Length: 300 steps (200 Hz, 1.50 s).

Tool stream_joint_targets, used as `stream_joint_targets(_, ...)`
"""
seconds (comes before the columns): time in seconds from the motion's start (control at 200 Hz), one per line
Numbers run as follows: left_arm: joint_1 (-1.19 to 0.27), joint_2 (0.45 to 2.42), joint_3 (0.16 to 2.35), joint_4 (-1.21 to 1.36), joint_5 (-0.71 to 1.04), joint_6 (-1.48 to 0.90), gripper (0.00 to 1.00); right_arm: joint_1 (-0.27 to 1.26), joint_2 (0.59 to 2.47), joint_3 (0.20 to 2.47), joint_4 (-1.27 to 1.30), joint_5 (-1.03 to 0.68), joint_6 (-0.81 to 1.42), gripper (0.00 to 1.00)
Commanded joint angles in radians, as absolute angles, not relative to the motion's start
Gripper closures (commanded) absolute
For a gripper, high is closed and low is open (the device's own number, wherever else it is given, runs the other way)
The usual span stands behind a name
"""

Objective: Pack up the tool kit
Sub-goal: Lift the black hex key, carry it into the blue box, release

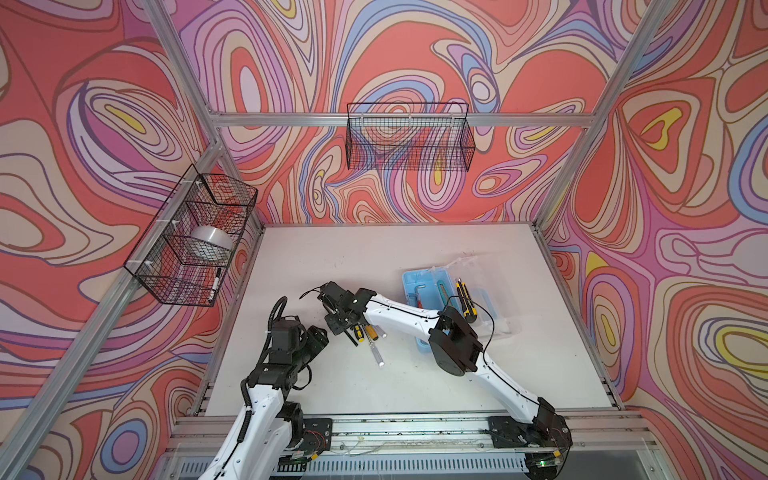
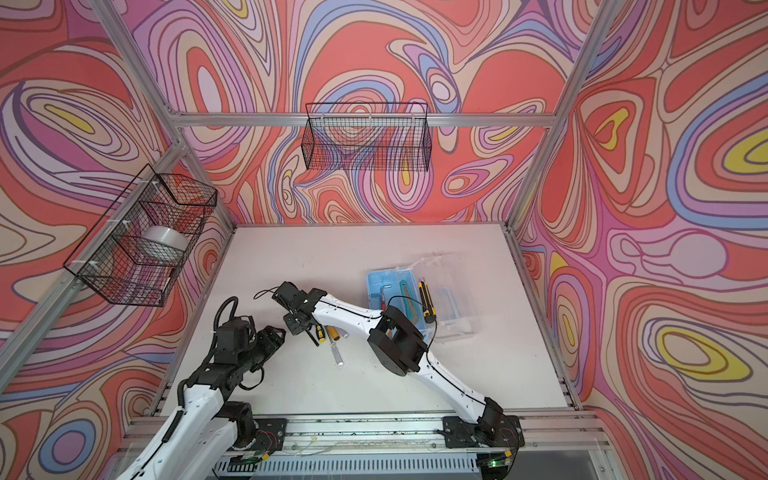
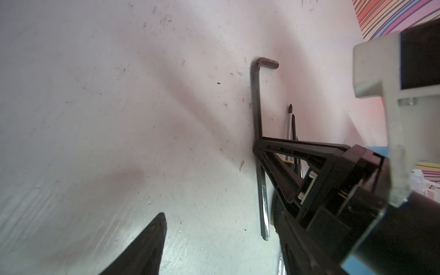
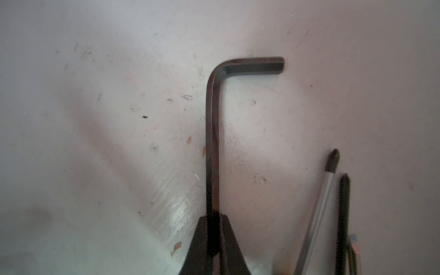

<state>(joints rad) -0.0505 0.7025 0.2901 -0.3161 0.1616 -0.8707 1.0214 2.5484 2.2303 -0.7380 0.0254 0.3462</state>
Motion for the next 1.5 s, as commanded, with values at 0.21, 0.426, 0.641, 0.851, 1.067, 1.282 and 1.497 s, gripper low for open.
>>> stream_joint_targets(0.21,-0.042,0.724,0.306,-0.274,0.169,-0.853,0.26,0.982,2.406,2.088,-0.638,-0.101,0.408,1.00)
stream_joint_targets(0.426,-0.043,0.784,0.296,-0.208,0.214,-0.848,0.25,0.976,2.314,1.998,-0.581,-0.124,0.424,1.00)
stream_joint_targets(0.641,-0.043,0.799,0.306,-0.189,0.219,-0.845,0.25,0.973,2.227,1.923,-0.571,-0.078,0.434,1.00)
stream_joint_targets(0.851,-0.042,0.818,0.314,-0.183,0.239,-0.823,0.25,0.938,2.069,1.750,-0.577,0.022,0.450,1.00)
stream_joint_targets(1.067,-0.054,0.837,0.331,-0.150,0.271,-0.798,0.24,0.839,1.796,1.468,-0.584,0.134,0.495,1.00)
stream_joint_targets(1.282,-0.203,0.962,0.423,-0.112,0.177,-0.775,0.24,0.758,1.634,1.297,-0.575,0.155,0.530,1.00)
stream_joint_targets(1.497,-0.275,1.138,0.497,-0.026,0.199,-0.790,0.25,0.702,1.642,1.203,-0.521,0.130,0.553,1.00)
